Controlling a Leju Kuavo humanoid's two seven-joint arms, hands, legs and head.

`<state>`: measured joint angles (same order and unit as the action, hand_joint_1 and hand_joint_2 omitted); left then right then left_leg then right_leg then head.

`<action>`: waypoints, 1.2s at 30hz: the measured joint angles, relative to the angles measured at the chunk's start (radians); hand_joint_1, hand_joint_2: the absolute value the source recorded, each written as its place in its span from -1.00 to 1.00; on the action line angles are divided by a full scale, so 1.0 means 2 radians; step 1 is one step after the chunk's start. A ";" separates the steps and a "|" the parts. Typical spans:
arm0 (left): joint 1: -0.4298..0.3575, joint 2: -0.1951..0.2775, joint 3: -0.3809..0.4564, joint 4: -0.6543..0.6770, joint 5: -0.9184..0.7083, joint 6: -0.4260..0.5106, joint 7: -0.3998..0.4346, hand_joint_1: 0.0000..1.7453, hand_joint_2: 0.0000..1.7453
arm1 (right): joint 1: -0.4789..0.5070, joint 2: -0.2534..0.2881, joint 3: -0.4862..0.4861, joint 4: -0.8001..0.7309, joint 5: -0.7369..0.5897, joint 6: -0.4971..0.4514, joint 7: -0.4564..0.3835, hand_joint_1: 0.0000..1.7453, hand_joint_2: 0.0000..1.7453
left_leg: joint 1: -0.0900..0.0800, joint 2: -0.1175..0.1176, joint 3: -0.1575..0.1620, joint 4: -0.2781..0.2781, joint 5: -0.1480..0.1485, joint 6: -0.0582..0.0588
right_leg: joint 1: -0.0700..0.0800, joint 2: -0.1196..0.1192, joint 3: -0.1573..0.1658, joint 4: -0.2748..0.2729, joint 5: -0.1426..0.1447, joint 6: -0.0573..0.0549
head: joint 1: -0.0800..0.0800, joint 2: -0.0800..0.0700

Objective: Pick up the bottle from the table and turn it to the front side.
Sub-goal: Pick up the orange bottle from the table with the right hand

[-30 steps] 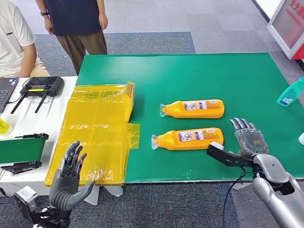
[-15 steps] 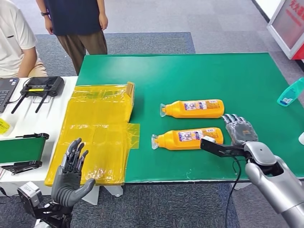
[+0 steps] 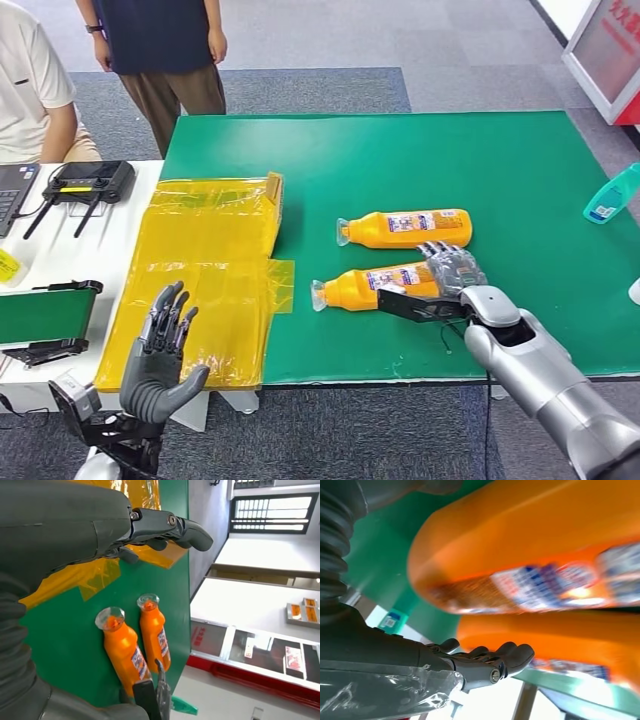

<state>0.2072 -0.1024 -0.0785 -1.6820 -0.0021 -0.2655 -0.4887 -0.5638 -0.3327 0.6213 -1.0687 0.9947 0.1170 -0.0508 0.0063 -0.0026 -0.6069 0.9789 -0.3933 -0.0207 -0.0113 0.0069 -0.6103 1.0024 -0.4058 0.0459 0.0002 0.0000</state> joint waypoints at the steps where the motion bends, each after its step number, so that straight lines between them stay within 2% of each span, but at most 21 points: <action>1: 0.000 0.000 -0.002 0.001 0.000 0.001 0.000 -1.00 1.00 | -0.003 0.004 0.004 0.006 -0.001 0.000 0.000 -1.00 1.00 | 0.000 0.000 0.000 0.000 0.000 0.000 | 0.000 0.000 0.000 0.000 0.000 0.000 | 0.000 0.000; 14: -0.004 0.006 -0.014 0.008 0.004 0.007 0.001 -1.00 1.00 | -0.019 0.030 0.035 0.059 -0.011 0.000 0.000 -1.00 1.00 | 0.000 0.000 0.000 0.000 0.000 0.000 | 0.000 0.000 0.000 0.000 0.000 0.000 | 0.000 0.000; 25: -0.009 0.010 -0.020 0.011 0.004 0.009 0.001 -1.00 1.00 | -0.035 0.034 0.047 0.086 -0.016 0.000 -0.001 -0.99 1.00 | 0.000 0.000 0.000 0.000 0.000 0.000 | 0.000 0.000 0.000 0.000 0.001 0.000 | 0.000 0.000; 26: -0.009 0.010 -0.021 0.011 0.004 0.010 0.001 -1.00 1.00 | -0.036 0.034 0.047 0.087 -0.016 0.000 -0.001 -0.55 1.00 | 0.000 0.000 0.000 0.000 0.000 0.000 | 0.000 0.000 0.000 0.000 0.001 0.000 | 0.000 0.000; 29: -0.009 0.011 -0.023 0.012 0.004 0.010 0.001 -1.00 1.00 | -0.038 0.034 0.049 0.091 -0.018 0.001 -0.002 0.93 1.00 | 0.000 0.000 0.000 0.000 0.001 0.000 | 0.000 0.000 0.000 0.000 0.001 0.000 | 0.000 0.000; 30: -0.009 0.012 -0.023 0.012 0.004 0.010 0.001 -1.00 1.00 | -0.038 0.034 0.050 0.093 -0.019 0.001 -0.002 1.00 1.00 | 0.000 0.000 0.000 0.000 0.001 0.000 | 0.000 0.000 0.000 0.000 0.001 0.000 | 0.000 0.000; 36: -0.009 0.014 -0.024 0.012 0.004 0.012 0.001 -1.00 1.00 | -0.040 0.034 0.051 0.098 -0.021 0.000 -0.006 1.00 1.00 | 0.000 0.000 0.000 0.000 0.001 0.000 | 0.000 0.000 0.000 0.000 0.001 0.000 | 0.000 0.000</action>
<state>0.1898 -0.0752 -0.1265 -1.6571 0.0057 -0.2420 -0.4860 -0.6434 -0.2651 0.7226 -0.8726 0.9518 0.1176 -0.0625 0.0063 -0.0025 -0.6062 0.9790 -0.3919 -0.0204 -0.0114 0.0070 -0.6100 1.0022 -0.4036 0.0463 0.0002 0.0000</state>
